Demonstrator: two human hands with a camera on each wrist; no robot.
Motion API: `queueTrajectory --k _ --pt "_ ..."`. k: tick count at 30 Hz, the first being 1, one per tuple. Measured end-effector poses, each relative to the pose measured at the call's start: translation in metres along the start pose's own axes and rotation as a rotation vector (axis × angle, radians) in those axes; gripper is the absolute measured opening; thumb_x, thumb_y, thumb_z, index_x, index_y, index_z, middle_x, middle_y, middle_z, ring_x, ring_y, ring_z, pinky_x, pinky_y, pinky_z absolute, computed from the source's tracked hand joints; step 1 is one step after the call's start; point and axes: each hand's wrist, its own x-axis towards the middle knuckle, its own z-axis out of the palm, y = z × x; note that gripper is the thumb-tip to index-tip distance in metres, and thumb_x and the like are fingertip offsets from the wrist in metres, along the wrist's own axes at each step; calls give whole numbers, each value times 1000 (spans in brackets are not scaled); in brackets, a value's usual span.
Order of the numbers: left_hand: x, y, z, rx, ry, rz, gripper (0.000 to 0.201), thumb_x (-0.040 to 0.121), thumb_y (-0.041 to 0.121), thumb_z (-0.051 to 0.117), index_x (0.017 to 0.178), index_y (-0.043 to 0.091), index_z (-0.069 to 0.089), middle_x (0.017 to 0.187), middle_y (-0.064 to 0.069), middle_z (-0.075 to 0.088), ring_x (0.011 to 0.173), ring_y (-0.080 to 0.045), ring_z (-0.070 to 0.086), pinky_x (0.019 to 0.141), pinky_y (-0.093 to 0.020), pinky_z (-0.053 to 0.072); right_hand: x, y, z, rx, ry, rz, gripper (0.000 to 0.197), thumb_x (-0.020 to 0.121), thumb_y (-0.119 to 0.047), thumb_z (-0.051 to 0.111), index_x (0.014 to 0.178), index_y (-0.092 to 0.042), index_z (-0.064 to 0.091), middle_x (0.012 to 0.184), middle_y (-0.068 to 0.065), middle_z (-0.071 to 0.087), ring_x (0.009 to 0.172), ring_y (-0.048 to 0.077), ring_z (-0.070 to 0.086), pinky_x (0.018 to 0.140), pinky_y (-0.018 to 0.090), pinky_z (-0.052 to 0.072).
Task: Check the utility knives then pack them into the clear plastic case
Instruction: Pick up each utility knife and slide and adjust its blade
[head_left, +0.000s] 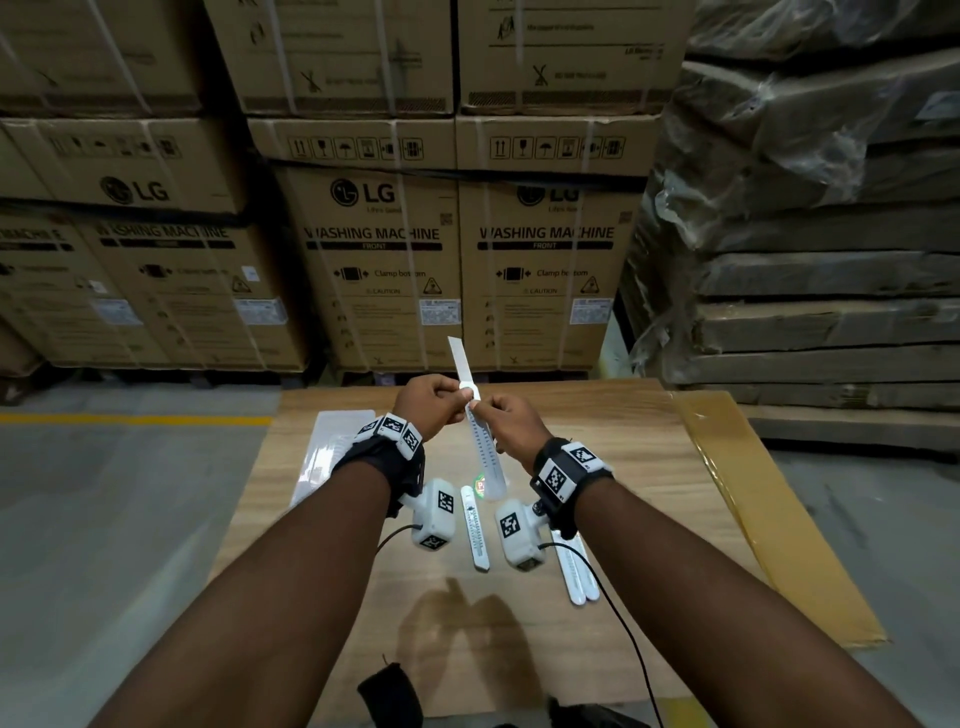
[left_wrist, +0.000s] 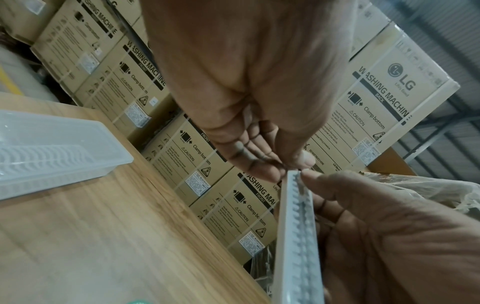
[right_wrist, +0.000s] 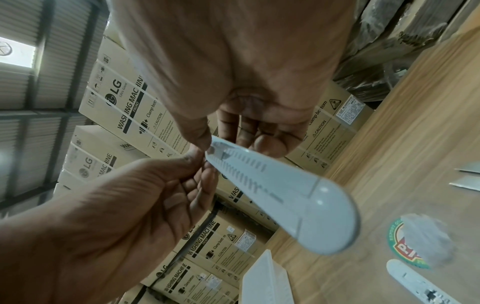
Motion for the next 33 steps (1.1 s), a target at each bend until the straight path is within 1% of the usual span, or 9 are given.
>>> queueTrajectory --k 3,5,9,13,17,20,22,27,33 --pt "5 -4 -12 2 -17 7 9 89 18 69 87 9 71 85 -22 71 71 -20 64 78 -32 60 7 -4 12 -4 -6 5 23 95 -31 55 81 -12 57 74 5 53 68 17 50 61 28 40" --pt "10 -5 -21 -6 -26 6 9 89 16 68 89 8 71 81 -16 71 68 -19 63 74 -30 59 10 -7 21 -4 -25 34 27 96 -36 51 85 -12 56 80 7 56 72 19 55 62 29 44" --pt "16 -10 -40 32 -44 11 12 88 16 70 90 4 72 71 -7 68 61 -12 62 66 -23 56 12 -9 37 -27 -57 50 48 96 -45 49 98 1 62 90 9 64 77 21 61 56 27 48" --pt "21 -22 -56 21 -103 -13 10 88 10 69 91 0 70 72 -10 67 62 -12 63 68 -23 58 12 -9 50 -98 -49 14 41 97 -41 49 81 -6 62 79 13 58 67 23 52 50 26 39" --pt "27 -34 -64 -1 -125 -24 8 88 8 68 88 0 70 71 -8 67 61 -13 64 63 -19 56 12 -9 65 -66 -15 34 42 99 -35 51 85 4 63 75 15 54 66 24 50 51 28 39" --pt "29 -36 -67 10 -132 -22 9 88 7 68 90 -2 70 69 -9 66 55 -10 62 59 -18 55 9 -7 74 -28 5 19 28 99 -26 52 77 -12 63 76 12 56 68 23 51 54 27 40" --pt "30 -41 -69 21 -132 -29 9 88 6 68 91 -2 71 68 -10 66 51 -4 62 58 -16 55 7 -5 78 -13 -5 27 27 99 -26 52 77 -18 64 76 7 59 68 20 54 55 26 42" --pt "31 -50 -78 41 -85 -40 9 87 9 69 92 1 72 66 -7 66 46 1 59 54 -14 52 10 -9 87 -39 -69 44 17 99 -16 50 95 -10 66 78 0 59 66 8 54 54 22 43" --pt "31 -45 -83 47 -62 -19 10 88 18 69 81 12 72 66 -5 66 59 -14 59 66 -26 55 16 -16 95 -24 -69 58 21 101 -18 48 87 -19 64 81 -2 61 72 8 56 60 23 43"
